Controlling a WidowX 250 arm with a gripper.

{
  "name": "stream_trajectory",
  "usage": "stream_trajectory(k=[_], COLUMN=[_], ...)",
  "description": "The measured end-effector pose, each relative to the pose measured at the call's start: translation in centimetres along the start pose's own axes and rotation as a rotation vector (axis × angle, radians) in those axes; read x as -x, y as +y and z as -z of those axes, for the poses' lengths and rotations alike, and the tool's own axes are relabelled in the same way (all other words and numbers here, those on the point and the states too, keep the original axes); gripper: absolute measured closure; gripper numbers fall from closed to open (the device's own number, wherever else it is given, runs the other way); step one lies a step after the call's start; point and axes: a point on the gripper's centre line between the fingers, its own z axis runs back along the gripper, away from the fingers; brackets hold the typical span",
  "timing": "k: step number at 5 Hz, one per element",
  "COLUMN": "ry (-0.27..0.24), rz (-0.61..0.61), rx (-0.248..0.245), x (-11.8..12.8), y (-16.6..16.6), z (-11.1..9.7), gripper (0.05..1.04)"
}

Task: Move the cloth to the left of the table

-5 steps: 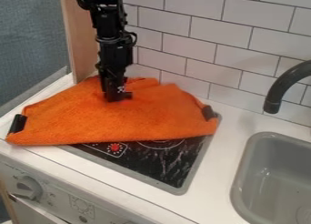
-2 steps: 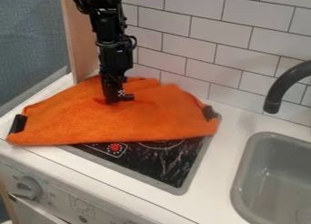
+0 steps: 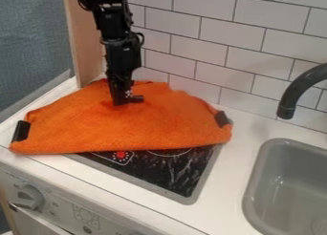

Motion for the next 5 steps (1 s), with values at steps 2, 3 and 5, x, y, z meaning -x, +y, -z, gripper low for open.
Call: stream_trajectory(k=[2,3,5], ry=[-0.085,-0.091,-0.061], rz=[0.050,0.081,0.116], rx=[0.006,0.038,0.083], x=[0.4,1.8,4.3], y=[-2.8,-5.3,-9.1], z=[-3.1,-3.7,-3.7], gripper=[1.033,1.033,1.033])
